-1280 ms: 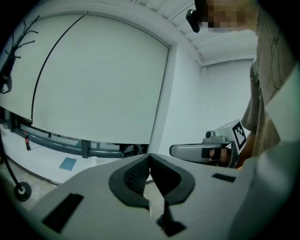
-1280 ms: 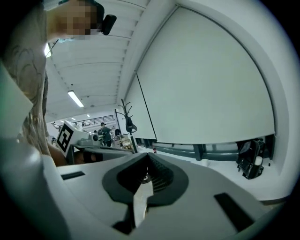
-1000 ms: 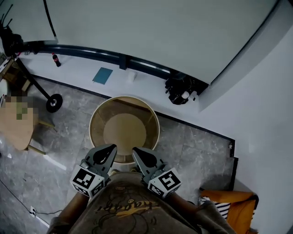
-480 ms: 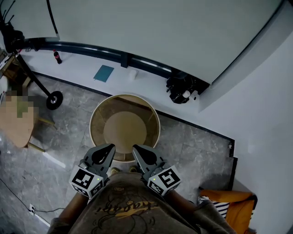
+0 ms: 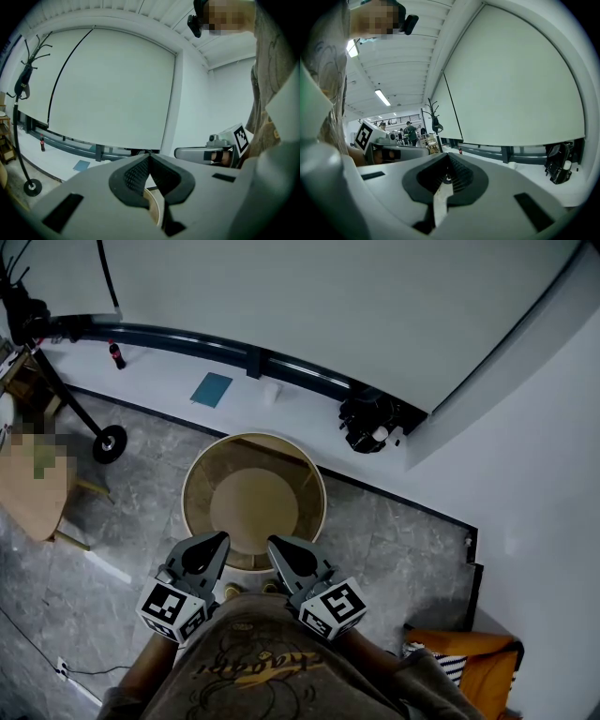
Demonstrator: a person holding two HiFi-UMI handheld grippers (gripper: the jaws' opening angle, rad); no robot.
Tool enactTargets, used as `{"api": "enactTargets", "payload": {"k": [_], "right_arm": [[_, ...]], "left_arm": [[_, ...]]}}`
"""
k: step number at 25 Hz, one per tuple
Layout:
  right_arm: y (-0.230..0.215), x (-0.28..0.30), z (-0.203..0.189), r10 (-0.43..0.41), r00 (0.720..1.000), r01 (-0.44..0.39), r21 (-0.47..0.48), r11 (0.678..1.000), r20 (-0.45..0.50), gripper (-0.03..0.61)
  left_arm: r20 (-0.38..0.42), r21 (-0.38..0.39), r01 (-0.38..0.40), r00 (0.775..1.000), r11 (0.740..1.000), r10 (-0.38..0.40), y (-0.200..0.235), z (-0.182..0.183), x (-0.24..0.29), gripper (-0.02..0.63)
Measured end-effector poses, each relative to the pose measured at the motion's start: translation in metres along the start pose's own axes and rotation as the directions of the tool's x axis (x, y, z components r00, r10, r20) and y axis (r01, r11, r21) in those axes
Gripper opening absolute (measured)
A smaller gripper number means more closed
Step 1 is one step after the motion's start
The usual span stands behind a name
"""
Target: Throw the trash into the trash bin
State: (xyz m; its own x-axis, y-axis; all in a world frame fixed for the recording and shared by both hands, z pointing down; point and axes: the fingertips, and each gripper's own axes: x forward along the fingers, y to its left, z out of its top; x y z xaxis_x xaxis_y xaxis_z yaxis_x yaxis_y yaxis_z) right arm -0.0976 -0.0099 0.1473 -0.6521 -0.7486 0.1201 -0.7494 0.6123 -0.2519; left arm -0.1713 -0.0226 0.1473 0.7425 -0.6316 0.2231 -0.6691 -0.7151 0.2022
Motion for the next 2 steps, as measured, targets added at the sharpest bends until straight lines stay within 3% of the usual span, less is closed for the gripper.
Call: {"api": "enactTargets", "payload": {"k": [2], "right_arm": [[0.0015,0.0008,0.0009,0.003,1.000,-0.003,0.000,1.000,0.001,0.018]], "left_arm": [[-0.001,-0.002,-0.001,1.000,1.000,0.001,0.0011,-0.0005,-0.0014,0.018]]}}
